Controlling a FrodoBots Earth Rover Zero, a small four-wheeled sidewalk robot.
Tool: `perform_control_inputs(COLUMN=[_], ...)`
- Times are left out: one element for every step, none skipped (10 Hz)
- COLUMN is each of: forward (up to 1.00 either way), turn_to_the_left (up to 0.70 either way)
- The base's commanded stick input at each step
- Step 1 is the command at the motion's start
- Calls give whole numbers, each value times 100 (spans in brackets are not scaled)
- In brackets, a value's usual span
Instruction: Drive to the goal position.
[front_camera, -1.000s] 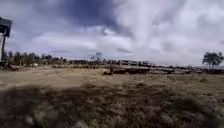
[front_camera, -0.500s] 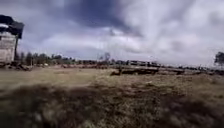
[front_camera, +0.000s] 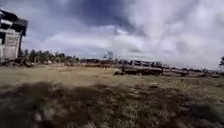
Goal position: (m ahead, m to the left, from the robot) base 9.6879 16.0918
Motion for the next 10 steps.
perform_control_inputs(forward=[70, 70, 70, 70, 70, 70, 70, 70, 70, 70], turn_to_the_left=[0, 0, 0, 0, 0, 0, 0, 0, 0, 0])
